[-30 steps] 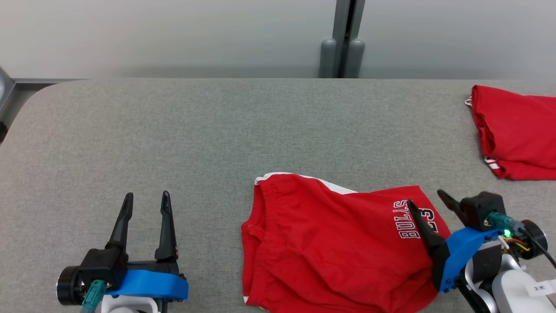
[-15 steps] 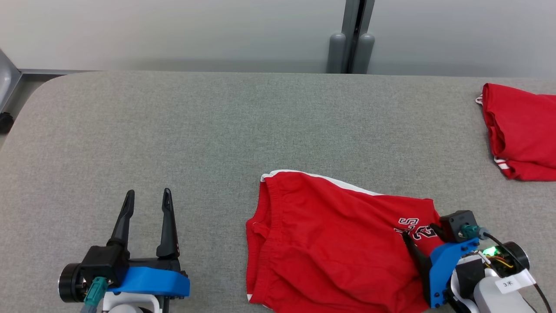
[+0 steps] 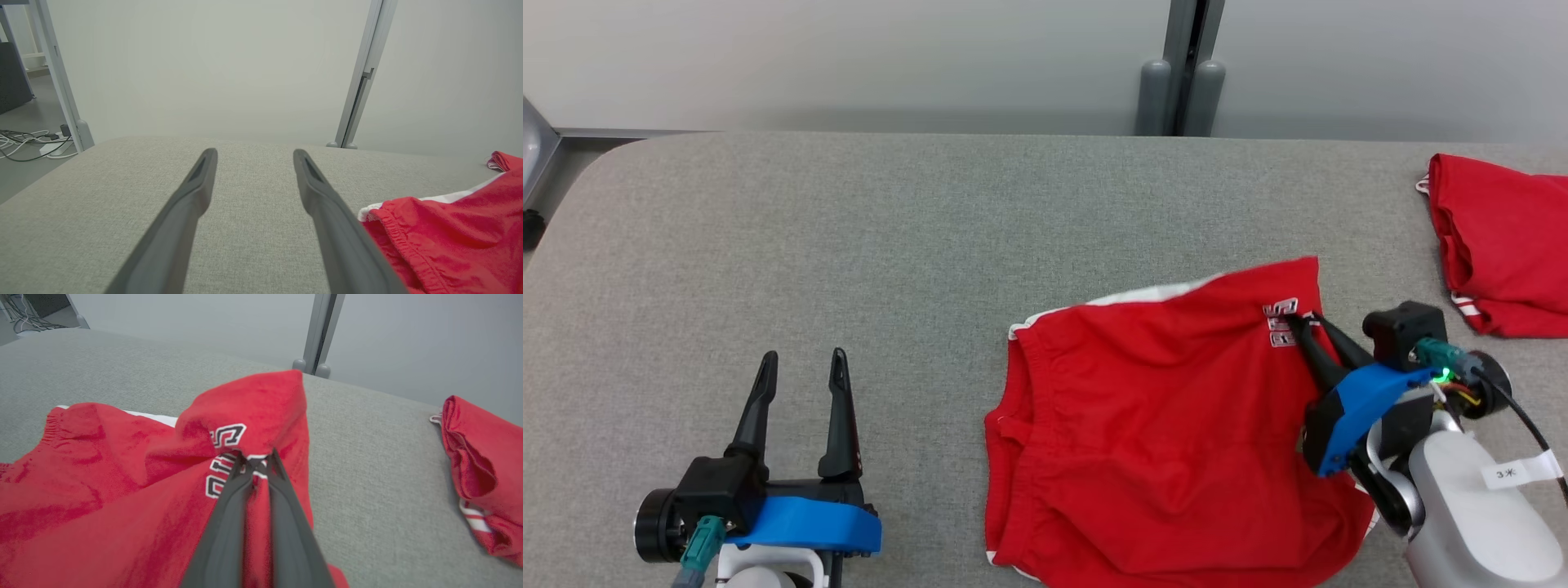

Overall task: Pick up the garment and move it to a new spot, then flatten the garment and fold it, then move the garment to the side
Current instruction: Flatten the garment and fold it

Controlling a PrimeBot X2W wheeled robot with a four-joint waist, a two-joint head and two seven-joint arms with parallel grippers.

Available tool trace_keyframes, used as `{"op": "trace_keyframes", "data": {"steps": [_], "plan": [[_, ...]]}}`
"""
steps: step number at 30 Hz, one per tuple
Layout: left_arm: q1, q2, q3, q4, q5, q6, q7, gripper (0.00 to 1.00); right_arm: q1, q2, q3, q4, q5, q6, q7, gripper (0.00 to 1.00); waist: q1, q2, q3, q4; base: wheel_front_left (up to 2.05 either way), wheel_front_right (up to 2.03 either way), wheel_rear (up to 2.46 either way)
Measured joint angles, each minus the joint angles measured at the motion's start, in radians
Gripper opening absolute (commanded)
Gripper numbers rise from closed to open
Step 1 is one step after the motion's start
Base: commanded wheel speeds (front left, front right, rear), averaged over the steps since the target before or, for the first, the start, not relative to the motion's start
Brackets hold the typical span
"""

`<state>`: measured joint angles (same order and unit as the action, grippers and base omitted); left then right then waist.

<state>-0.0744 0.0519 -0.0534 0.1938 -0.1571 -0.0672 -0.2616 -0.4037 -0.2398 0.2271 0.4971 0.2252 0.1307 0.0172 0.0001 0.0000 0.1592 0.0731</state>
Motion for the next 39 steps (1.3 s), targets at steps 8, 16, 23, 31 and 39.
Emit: {"op": "trace_keyframes", "data": {"steps": [8,16,23,31,39], "plan": [[-0.013,0.000,-0.020,-0.003,-0.004,0.000,0.000,1.00,-0.119,0.019,-0.006,-0.033,0.005,0.000,-0.009,0.00,0.0000,0.0000,0.029,0.017,0.00,0.00,0.00],[-0.048,0.000,-0.048,0.002,-0.016,-0.002,0.000,1.00,-0.288,0.018,-0.019,0.092,-0.018,0.000,-0.002,0.00,0.0000,0.0000,0.064,0.064,0.00,0.00,0.00],[-0.075,0.000,-0.076,0.007,-0.028,0.000,0.000,1.00,-0.438,0.014,-0.024,0.259,-0.046,0.000,-0.029,0.00,0.0000,0.0000,0.096,0.105,0.00,0.00,0.00],[-0.098,0.000,-0.094,0.014,-0.037,0.008,0.000,1.00,-0.535,0.023,-0.060,0.471,-0.091,0.000,-0.102,1.00,0.0001,0.0000,0.127,0.126,0.00,0.00,0.00],[-0.105,0.000,-0.078,0.016,-0.026,0.014,0.000,1.00,-0.549,0.049,-0.032,0.553,-0.065,0.000,-0.217,1.00,0.0000,0.0000,0.115,0.087,0.00,0.00,0.00]]}}
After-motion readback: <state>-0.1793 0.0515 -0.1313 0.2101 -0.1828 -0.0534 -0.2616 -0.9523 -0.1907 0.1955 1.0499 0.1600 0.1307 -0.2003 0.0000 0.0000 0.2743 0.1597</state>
